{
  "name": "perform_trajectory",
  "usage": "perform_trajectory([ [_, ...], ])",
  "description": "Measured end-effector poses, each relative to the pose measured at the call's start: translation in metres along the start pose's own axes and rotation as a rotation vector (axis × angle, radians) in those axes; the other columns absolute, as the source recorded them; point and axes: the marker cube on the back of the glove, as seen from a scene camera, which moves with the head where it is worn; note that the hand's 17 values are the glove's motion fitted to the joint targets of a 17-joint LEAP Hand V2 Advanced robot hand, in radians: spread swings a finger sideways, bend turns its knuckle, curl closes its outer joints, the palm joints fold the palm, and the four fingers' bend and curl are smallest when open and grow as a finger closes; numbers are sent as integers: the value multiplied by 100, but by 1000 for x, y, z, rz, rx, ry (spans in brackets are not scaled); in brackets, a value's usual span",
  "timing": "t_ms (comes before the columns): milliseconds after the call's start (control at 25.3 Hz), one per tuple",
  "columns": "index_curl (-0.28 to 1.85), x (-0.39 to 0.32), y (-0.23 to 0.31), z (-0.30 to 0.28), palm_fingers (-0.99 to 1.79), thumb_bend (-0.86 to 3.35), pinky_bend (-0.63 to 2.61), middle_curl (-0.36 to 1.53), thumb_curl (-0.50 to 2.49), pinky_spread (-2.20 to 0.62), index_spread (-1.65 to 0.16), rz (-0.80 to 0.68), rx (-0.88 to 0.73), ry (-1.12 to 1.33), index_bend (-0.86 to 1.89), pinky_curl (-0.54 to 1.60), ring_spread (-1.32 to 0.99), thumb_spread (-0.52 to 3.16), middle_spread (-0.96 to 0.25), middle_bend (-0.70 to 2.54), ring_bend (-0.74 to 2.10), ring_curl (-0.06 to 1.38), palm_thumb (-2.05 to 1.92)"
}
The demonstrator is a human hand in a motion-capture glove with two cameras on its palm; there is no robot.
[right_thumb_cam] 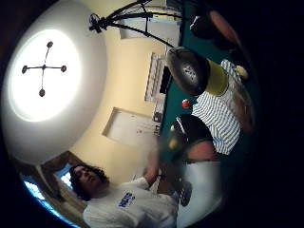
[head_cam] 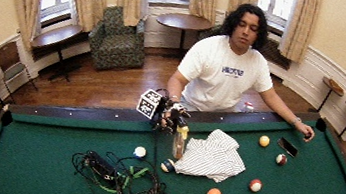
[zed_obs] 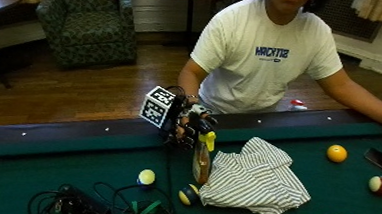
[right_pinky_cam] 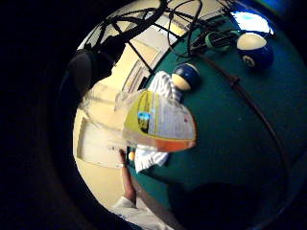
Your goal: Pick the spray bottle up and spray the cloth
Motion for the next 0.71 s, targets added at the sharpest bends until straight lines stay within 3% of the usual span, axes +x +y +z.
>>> perform_trajectory([
  [277,27,5,-8,9,87,-1,24,37,38,5,-37,47,35,-16,14,32,-18,95,-20,25,46,35,90],
  [712,31,11,-26,27,107,-2,12,41,40,0,-35,51,-39,-56,21,29,-21,91,-24,32,43,36,92],
])
